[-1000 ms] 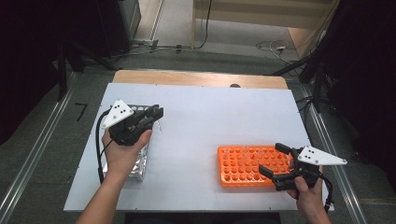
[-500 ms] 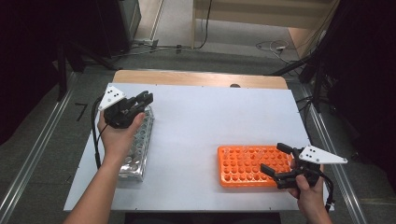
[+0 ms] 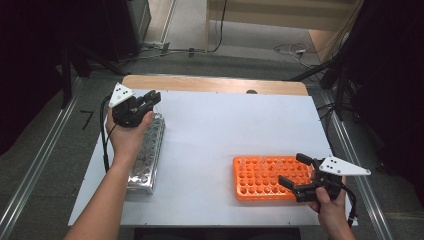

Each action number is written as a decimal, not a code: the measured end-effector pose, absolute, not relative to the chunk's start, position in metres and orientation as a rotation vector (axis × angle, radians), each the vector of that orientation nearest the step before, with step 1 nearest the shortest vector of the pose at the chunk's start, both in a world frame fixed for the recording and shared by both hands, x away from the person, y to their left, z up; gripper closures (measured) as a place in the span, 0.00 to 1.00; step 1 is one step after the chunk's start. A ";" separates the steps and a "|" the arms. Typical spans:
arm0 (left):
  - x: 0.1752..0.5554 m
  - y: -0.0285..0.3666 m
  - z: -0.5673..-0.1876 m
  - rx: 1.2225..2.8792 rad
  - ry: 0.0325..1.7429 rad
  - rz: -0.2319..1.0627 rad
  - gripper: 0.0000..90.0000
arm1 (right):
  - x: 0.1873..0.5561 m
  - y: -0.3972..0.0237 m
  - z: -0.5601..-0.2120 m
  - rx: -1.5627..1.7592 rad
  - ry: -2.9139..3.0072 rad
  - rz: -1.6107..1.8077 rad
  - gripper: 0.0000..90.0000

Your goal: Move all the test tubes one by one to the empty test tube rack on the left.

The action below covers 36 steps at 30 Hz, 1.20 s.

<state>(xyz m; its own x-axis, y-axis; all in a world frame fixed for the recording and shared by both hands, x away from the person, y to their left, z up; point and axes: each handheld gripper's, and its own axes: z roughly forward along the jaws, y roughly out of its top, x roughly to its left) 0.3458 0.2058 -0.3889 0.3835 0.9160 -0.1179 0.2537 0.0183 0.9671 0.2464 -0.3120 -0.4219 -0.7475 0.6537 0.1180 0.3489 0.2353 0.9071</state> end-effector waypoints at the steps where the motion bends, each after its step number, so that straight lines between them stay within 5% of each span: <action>1: 0.347 0.207 -0.390 1.502 1.108 0.727 0.85 | 0.246 -0.312 -0.422 0.940 2.223 1.516 0.00; 36: 0.366 0.206 -0.423 1.595 1.220 0.756 0.85 | 0.249 -0.311 -0.423 0.953 2.215 1.522 0.00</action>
